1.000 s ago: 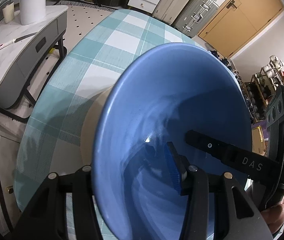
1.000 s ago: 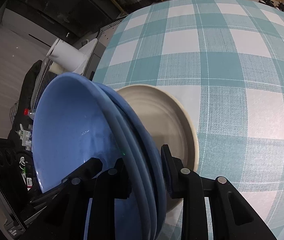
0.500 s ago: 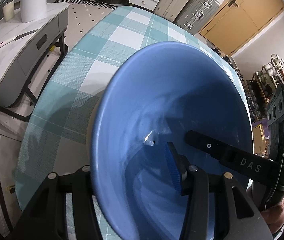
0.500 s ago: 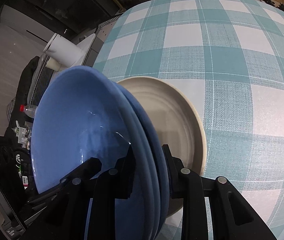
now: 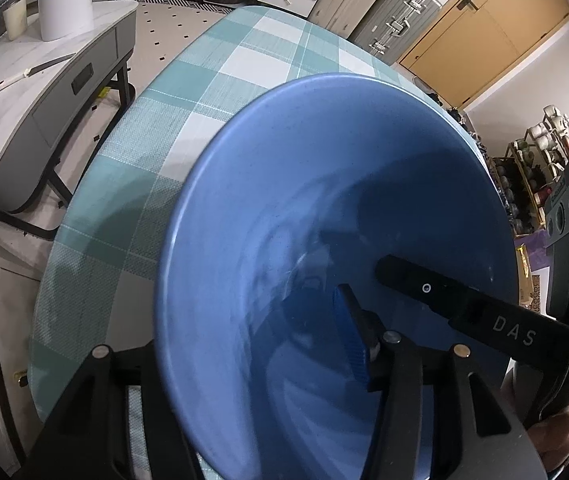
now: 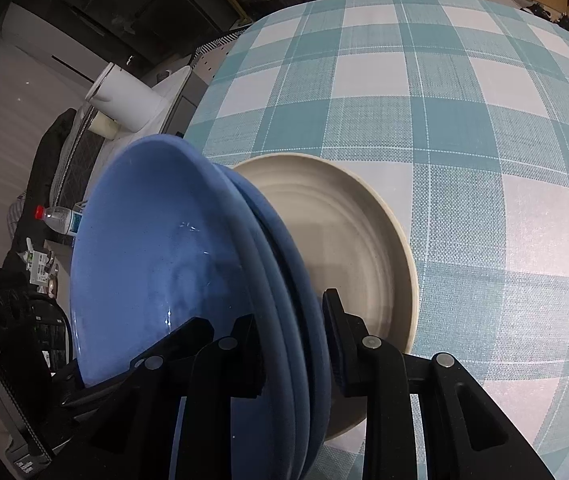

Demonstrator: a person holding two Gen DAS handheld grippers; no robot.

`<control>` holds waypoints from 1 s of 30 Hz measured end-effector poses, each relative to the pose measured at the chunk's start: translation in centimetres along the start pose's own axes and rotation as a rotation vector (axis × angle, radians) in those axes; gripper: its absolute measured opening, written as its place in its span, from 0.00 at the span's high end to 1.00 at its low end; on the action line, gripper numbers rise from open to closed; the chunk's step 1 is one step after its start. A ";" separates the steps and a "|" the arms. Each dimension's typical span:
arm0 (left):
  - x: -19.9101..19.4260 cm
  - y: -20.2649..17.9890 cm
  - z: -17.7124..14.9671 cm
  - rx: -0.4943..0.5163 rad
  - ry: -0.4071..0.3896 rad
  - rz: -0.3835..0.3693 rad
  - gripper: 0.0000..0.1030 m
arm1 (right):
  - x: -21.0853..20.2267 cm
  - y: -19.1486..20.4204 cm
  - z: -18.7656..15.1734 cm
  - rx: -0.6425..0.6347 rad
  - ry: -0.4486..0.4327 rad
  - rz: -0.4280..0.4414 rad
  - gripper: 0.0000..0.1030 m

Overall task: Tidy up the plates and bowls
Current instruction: 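Lower the stacked blue bowls onto the cream plates with both tools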

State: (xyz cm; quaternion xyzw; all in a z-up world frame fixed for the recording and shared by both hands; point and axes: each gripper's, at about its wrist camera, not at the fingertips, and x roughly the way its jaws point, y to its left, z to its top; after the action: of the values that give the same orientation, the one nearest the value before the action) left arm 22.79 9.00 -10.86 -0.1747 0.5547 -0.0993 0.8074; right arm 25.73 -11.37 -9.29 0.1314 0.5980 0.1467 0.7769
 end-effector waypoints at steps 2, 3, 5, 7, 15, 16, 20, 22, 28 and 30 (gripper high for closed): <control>-0.1 0.0 -0.1 0.004 -0.001 -0.001 0.49 | 0.0 0.0 0.0 0.003 -0.001 0.003 0.74; 0.0 0.1 -0.1 0.004 -0.002 -0.002 0.49 | -0.1 0.0 -0.1 0.005 -0.001 0.002 0.74; -0.1 0.1 -0.1 0.003 -0.001 -0.003 0.49 | -0.1 0.0 -0.2 0.007 -0.008 0.007 0.72; -0.2 0.0 -0.1 0.005 -0.002 -0.006 0.49 | -0.2 -0.1 -0.2 0.016 -0.020 0.014 0.72; -1.0 0.2 -0.4 -0.003 -0.030 0.009 0.48 | -1.0 0.1 -0.3 0.018 -0.068 0.015 0.72; -1.2 0.2 -0.4 0.001 -0.039 0.018 0.48 | -1.2 0.1 -0.3 0.014 -0.079 0.014 0.72; -1.9 0.4 -0.5 0.004 -0.052 0.030 0.47 | -2.3 0.5 -0.5 -0.011 -0.131 0.011 0.71; -2.3 0.4 -0.6 0.010 -0.067 0.042 0.47 | -2.6 0.5 -0.6 -0.012 -0.141 0.014 0.71; -3.9 0.2 -1.0 0.035 -0.119 0.100 0.46 | -4.1 0.1 -1.1 -0.004 -0.184 0.031 0.71; -4.9 0.1 -1.3 0.054 -0.159 0.139 0.46 | -4.7 0.1 -1.2 -0.011 -0.202 0.036 0.71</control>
State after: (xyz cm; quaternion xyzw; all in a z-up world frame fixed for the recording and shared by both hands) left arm 19.84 10.56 -7.07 -0.1215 0.4970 -0.0438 0.8581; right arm 23.39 -13.04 -5.37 0.1521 0.5136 0.1498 0.8310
